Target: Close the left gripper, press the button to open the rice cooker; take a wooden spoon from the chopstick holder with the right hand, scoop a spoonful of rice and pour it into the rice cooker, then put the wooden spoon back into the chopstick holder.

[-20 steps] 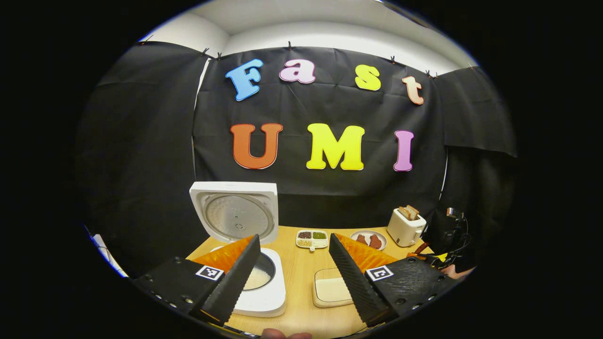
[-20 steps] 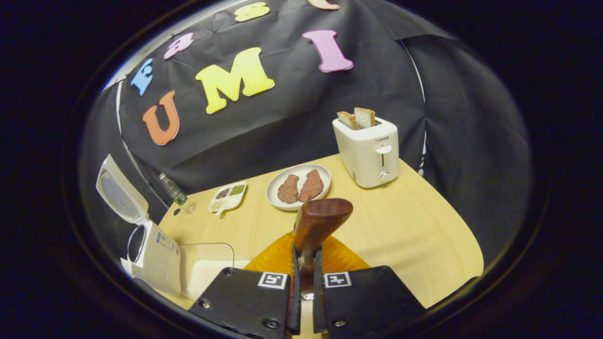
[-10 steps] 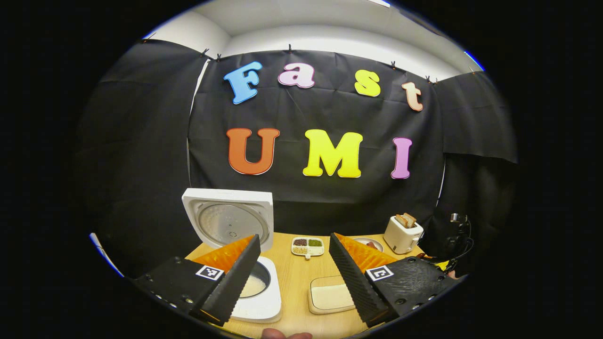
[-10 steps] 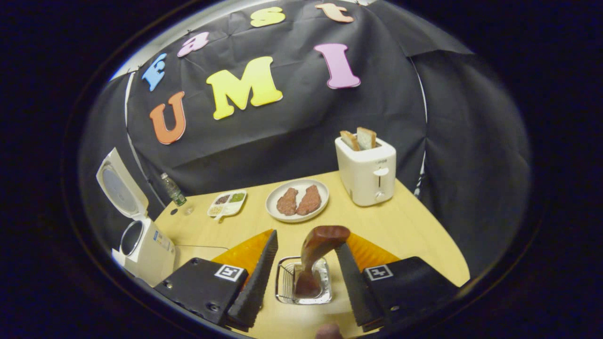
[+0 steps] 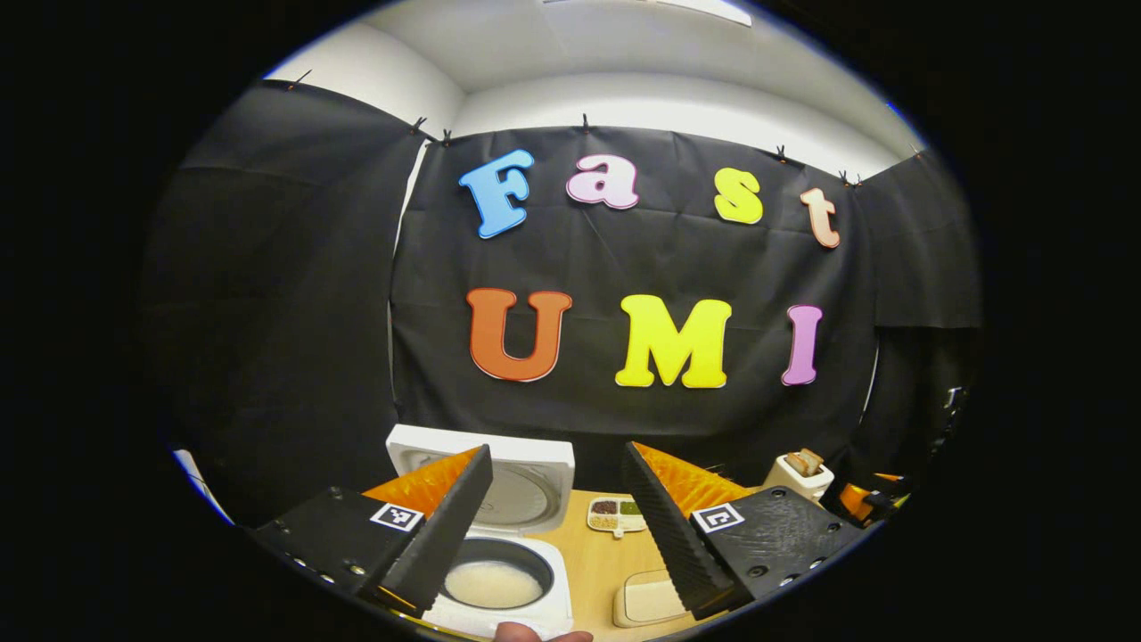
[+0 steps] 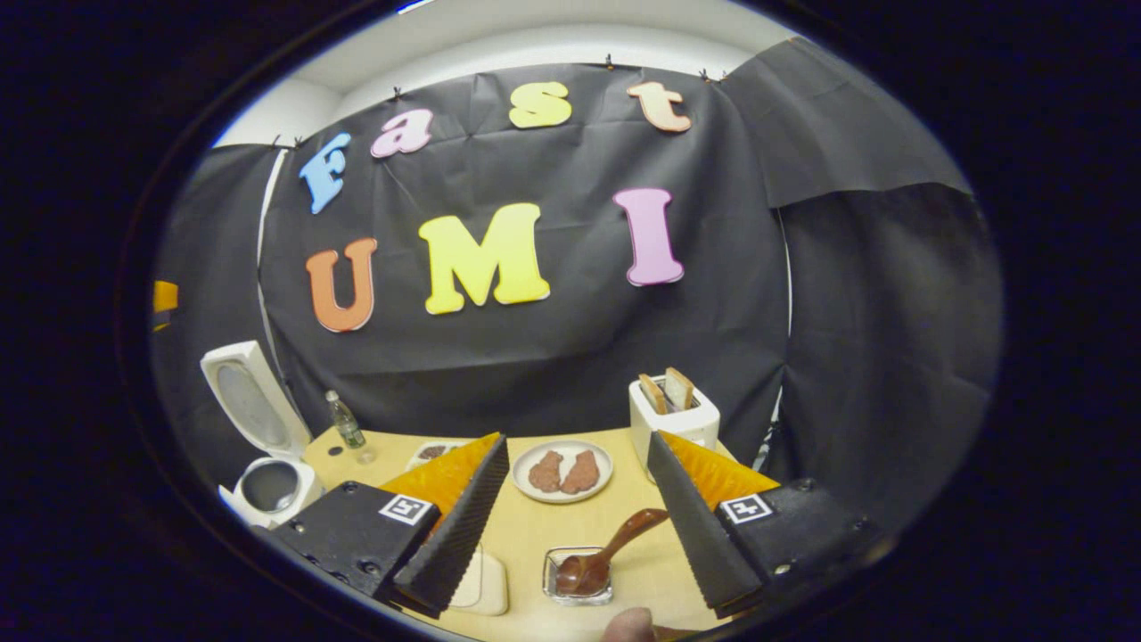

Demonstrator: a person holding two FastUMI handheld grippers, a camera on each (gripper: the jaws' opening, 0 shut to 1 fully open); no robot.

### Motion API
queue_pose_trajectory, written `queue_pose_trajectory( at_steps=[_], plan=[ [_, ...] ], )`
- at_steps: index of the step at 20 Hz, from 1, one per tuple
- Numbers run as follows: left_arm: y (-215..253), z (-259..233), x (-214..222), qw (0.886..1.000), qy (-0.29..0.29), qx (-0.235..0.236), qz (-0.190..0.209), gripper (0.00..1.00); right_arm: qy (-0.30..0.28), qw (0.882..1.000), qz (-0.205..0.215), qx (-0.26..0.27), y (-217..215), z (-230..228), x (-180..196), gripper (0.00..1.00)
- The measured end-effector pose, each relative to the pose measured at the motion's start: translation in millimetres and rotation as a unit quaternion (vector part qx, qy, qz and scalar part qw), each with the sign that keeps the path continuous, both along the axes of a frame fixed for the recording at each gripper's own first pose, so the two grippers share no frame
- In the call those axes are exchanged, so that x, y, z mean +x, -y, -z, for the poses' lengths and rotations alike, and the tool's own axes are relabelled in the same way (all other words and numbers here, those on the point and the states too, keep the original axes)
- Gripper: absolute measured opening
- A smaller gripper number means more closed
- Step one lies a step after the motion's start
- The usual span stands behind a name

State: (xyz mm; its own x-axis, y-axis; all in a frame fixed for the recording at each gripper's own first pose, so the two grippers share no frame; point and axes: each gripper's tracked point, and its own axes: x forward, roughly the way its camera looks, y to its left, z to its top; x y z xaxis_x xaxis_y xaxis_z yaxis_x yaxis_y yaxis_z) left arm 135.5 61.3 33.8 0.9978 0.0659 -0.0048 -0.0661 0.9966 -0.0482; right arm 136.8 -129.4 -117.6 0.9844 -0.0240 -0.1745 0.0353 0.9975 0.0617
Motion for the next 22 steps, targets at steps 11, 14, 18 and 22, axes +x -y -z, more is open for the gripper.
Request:
queue_pose_trajectory(
  at_steps=[11,14,18,22],
  plan=[
    [-76.4,44.6,140.3,0.996,-0.079,0.022,-0.030,0.94,-0.014,0.999,0.027,-0.016,15.7,-16.2,-62.0,0.96],
    [-90.0,62.7,161.4,0.992,-0.120,0.017,-0.030,0.95,-0.029,0.998,0.057,-0.025,36.5,-9.2,-82.0,0.96],
    [-101.0,88.5,170.1,0.982,-0.187,-0.008,-0.027,0.95,-0.030,0.995,0.089,-0.021,49.2,-9.6,-93.1,1.00],
    [-93.5,98.5,158.7,0.974,-0.228,-0.003,-0.002,0.96,-0.020,0.996,0.083,-0.031,41.8,-15.9,-87.7,0.96]
  ],
)
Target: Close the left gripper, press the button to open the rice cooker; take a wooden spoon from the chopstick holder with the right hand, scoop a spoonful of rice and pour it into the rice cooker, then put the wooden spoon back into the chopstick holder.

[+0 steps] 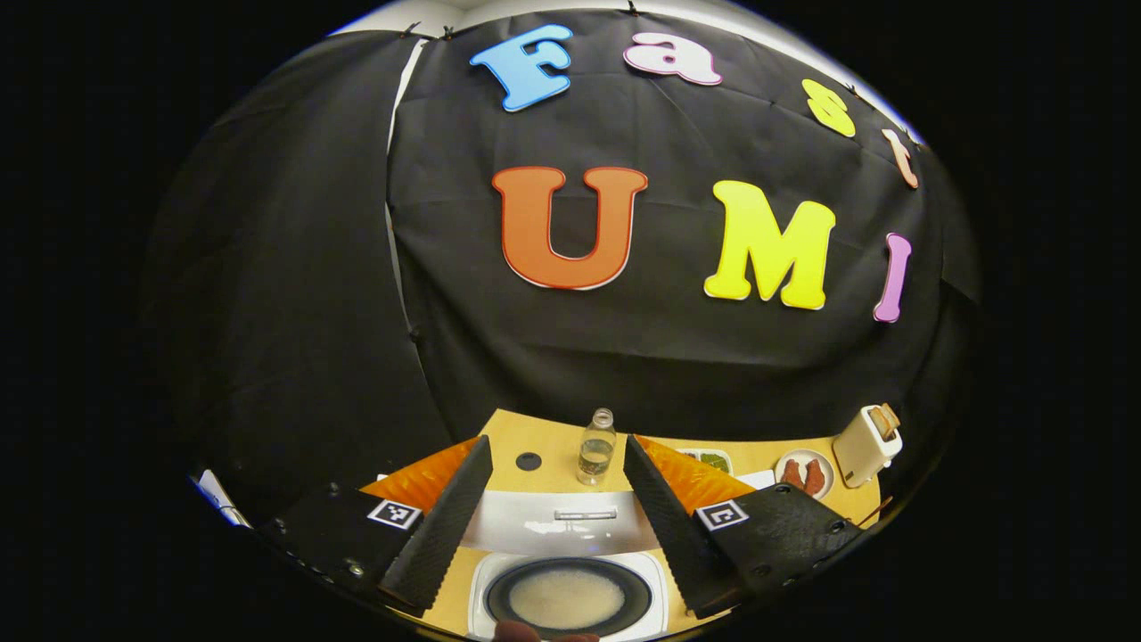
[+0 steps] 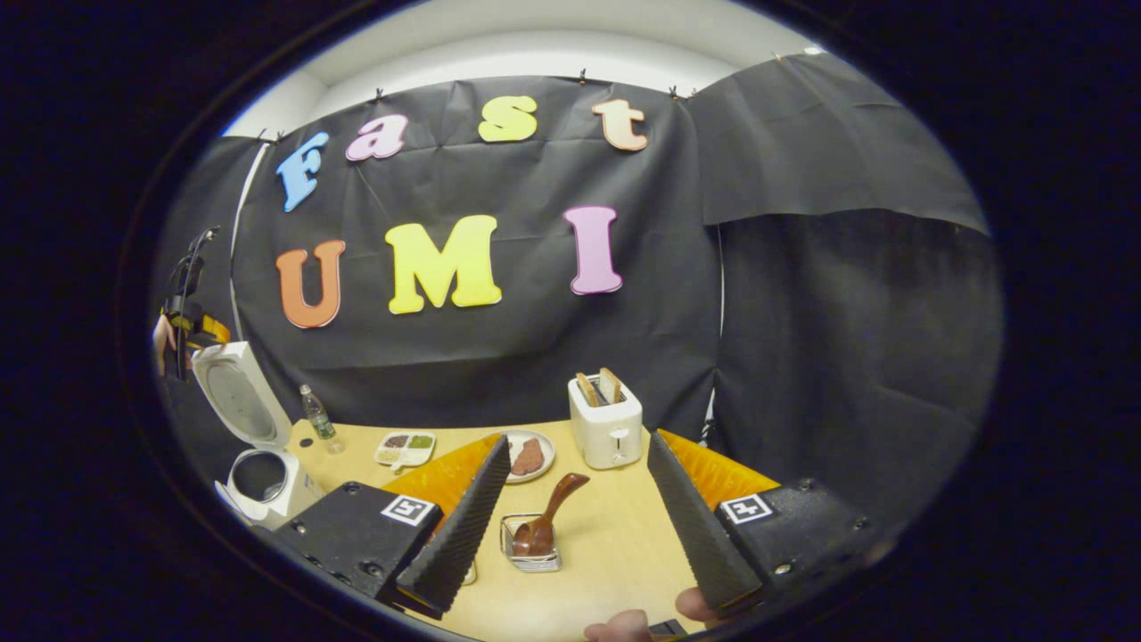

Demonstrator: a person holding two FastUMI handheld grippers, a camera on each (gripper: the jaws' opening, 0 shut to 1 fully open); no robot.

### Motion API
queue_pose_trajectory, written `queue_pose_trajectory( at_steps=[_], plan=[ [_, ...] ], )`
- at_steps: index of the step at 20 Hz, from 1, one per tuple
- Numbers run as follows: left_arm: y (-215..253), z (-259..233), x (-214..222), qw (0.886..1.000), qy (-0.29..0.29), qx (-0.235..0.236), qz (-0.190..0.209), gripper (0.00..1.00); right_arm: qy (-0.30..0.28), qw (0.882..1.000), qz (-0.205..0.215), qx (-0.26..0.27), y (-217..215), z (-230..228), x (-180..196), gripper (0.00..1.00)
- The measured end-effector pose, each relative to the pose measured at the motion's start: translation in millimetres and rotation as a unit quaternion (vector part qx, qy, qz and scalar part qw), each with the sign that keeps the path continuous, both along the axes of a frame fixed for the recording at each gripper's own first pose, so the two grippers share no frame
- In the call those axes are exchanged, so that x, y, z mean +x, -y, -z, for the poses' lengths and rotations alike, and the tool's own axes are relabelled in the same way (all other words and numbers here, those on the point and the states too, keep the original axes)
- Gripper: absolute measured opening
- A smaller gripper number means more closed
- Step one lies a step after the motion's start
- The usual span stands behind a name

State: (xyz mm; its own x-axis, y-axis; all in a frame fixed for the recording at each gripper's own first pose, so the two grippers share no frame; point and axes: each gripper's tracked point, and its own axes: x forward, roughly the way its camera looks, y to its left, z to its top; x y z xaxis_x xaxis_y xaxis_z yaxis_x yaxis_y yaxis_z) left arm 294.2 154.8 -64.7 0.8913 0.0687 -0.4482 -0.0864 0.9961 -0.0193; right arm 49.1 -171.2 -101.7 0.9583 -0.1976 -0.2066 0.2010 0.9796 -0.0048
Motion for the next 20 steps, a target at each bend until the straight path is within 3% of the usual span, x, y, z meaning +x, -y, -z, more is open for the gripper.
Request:
queue_pose_trajectory(
  at_steps=[5,9,13,17,20],
  plan=[
    [13.2,14.2,-58.1,0.999,-0.037,-0.014,0.031,0.97,-0.015,0.999,-0.031,0.015,-32.6,13.1,10.5,0.96],
    [38.6,57.2,-117.5,0.991,-0.100,-0.058,0.061,0.96,-0.023,0.998,-0.066,0.009,-65.8,16.4,8.8,1.00],
    [47.7,118.2,-163.4,0.984,-0.155,-0.060,0.064,0.96,-0.024,0.996,-0.089,-0.014,-85.0,14.8,1.9,1.00],
    [37.1,149.8,-178.7,0.981,-0.179,-0.063,0.040,0.95,-0.028,0.995,-0.097,-0.014,-92.8,16.8,-3.5,0.96],
    [42.1,174.5,-191.8,0.973,-0.218,-0.065,0.048,0.96,-0.034,0.995,-0.097,-0.003,-95.6,20.3,-7.6,1.00]
  ],
)
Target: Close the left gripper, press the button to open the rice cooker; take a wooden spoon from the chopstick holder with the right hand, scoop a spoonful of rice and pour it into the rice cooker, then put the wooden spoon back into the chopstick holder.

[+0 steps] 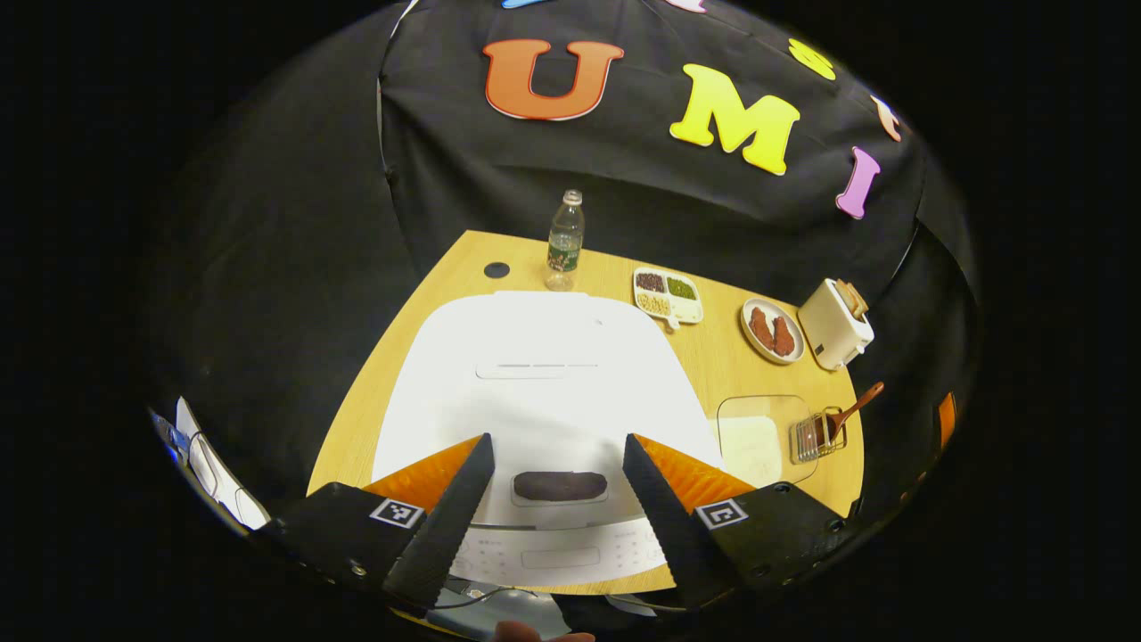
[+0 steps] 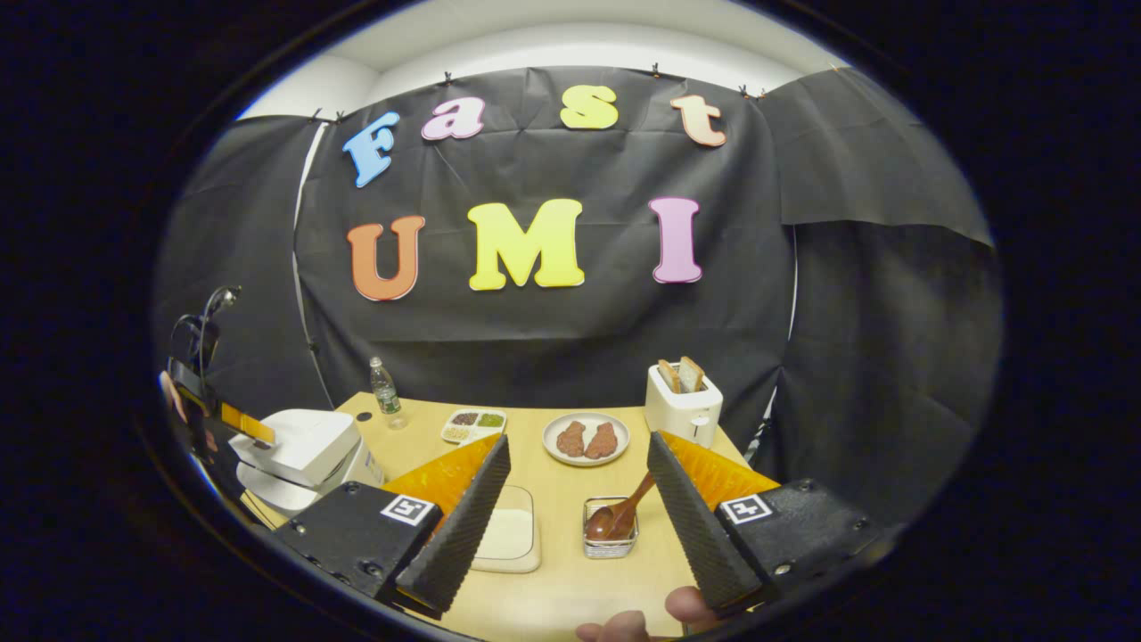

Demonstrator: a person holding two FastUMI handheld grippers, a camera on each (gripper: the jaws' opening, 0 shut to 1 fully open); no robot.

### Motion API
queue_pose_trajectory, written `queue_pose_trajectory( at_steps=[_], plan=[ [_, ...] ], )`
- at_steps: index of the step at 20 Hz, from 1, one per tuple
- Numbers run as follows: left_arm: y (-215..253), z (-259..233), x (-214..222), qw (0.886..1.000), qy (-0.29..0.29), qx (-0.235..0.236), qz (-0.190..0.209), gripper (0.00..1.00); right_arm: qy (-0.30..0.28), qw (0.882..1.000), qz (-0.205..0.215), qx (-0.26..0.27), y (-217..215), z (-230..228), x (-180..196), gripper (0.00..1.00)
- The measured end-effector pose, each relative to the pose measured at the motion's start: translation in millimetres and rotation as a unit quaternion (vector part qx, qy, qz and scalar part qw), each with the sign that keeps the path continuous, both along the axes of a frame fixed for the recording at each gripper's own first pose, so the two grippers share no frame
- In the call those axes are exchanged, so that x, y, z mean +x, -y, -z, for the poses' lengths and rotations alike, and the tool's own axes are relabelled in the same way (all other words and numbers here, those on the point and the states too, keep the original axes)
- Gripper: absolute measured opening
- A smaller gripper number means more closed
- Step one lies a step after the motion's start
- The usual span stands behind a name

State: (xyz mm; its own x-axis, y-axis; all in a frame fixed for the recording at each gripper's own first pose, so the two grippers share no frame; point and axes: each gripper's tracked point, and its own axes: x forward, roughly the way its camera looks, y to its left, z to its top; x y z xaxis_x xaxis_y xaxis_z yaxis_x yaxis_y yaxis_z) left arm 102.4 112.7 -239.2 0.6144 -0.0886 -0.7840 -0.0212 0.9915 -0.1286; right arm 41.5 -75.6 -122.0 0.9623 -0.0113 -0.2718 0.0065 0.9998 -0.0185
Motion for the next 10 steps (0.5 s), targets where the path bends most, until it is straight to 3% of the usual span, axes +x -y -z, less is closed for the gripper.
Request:
queue_pose_trajectory(
  at_steps=[7,10],
  plan=[
    [-1.7,28.2,-13.2,0.999,-0.030,0.044,0.008,0.96,-0.005,1.000,-0.006,-0.001,-9.4,3.3,-3.5,0.96],
    [0.6,26.8,-14.6,0.999,-0.005,0.049,0.013,0.98,-0.002,1.000,-0.014,0.005,-21.9,4.4,-4.2,1.00]
  ],
)
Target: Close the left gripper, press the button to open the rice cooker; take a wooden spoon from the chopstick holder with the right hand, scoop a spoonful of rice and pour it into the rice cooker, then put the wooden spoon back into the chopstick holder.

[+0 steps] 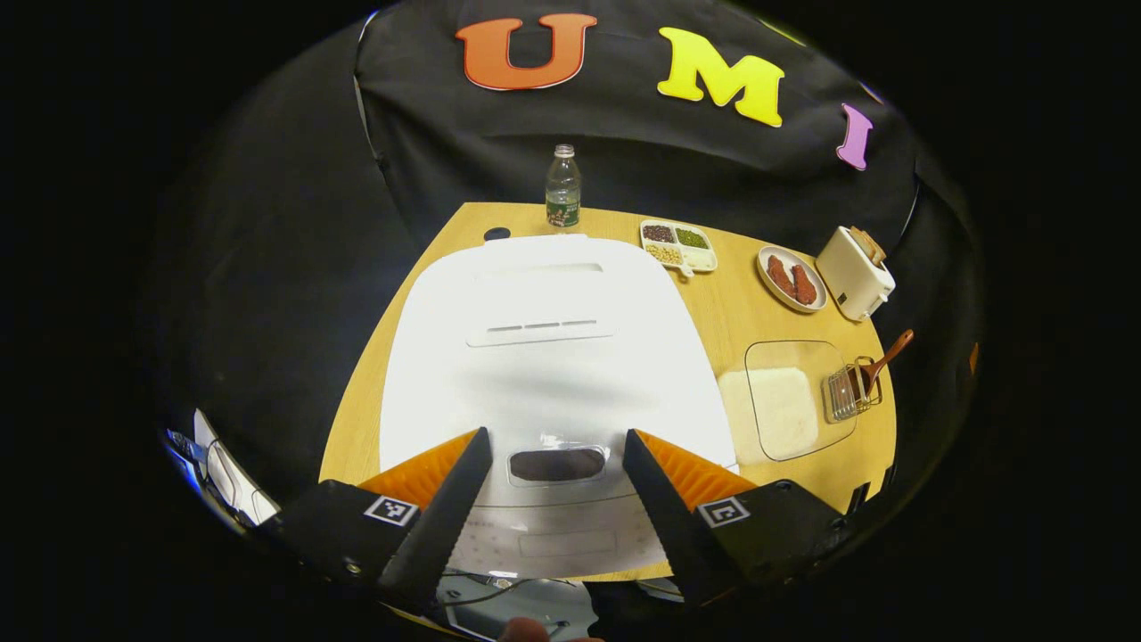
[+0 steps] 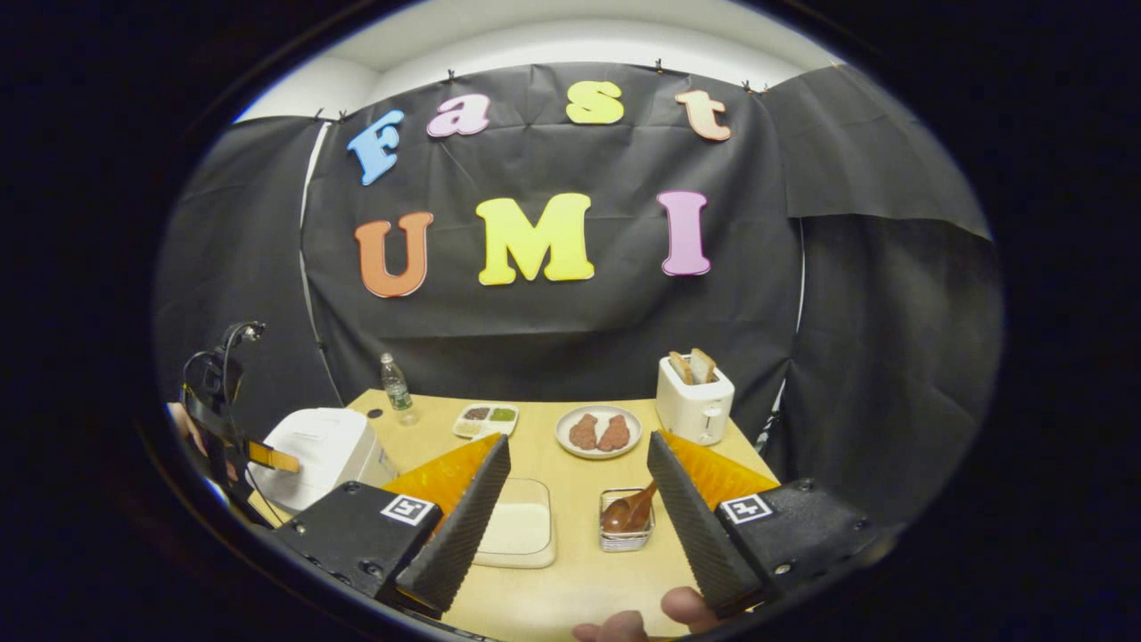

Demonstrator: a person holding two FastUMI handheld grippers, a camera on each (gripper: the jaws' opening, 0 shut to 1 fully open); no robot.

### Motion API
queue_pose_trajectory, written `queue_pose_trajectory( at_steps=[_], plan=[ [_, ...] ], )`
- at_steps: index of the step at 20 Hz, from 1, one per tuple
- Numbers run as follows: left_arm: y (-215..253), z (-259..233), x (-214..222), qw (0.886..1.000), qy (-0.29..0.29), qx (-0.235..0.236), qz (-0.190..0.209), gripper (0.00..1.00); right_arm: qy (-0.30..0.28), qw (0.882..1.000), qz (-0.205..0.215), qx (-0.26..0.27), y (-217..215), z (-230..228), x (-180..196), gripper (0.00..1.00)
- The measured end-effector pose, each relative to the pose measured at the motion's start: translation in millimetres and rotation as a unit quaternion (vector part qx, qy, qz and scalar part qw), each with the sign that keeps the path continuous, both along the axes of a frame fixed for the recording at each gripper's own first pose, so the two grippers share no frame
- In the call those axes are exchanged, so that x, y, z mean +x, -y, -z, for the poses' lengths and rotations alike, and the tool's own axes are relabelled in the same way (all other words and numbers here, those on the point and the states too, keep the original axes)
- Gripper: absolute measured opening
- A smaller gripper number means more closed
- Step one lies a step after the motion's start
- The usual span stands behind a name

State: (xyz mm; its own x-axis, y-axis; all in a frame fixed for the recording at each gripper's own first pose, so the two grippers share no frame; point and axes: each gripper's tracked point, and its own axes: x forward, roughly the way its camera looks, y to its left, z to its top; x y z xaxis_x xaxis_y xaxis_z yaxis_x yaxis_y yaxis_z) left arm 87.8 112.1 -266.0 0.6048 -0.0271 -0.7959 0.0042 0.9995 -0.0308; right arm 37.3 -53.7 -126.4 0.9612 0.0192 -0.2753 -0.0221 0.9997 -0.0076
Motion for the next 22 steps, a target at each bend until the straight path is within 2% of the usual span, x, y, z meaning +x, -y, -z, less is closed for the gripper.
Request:
queue_pose_trajectory(
  at_steps=[4,5,9,12,15,18,19,22],
  plan=[
    [-3.1,-2.7,6.6,0.999,0.041,-0.002,-0.016,0.99,-0.010,1.000,-0.016,0.010,-17.0,6.7,-1.1,0.96],
    [-4.6,-3.2,6.4,0.999,0.043,-0.003,-0.026,0.98,-0.010,1.000,-0.020,0.011,-20.0,4.6,-1.3,1.00],
    [-5.1,-11.3,0.4,0.998,0.047,-0.018,-0.032,0.95,0.005,1.000,-0.028,-0.001,-26.2,-12.0,-3.2,0.96],
    [-6.1,-39.9,8.3,0.993,0.100,-0.032,-0.047,0.95,0.013,0.999,-0.029,-0.011,-31.2,-18.0,-5.0,1.00],
    [0.7,-88.4,5.9,0.984,0.167,-0.038,-0.036,0.95,0.027,0.999,-0.024,-0.011,-40.1,-34.8,-5.9,1.00],
    [10.4,-152.4,-4.0,0.964,0.261,-0.041,-0.016,0.95,0.050,0.998,0.005,-0.023,-43.5,-53.5,-14.3,1.00],
    [15.0,-171.7,-9.8,0.955,0.293,-0.040,-0.005,0.95,0.055,0.998,0.011,-0.026,-47.5,-59.6,-20.1,0.96],
    [24.6,-226.0,-29.3,0.921,0.389,-0.016,0.019,0.95,0.069,0.997,0.017,-0.029,-65.1,-78.0,-40.9,0.96]
  ],
)
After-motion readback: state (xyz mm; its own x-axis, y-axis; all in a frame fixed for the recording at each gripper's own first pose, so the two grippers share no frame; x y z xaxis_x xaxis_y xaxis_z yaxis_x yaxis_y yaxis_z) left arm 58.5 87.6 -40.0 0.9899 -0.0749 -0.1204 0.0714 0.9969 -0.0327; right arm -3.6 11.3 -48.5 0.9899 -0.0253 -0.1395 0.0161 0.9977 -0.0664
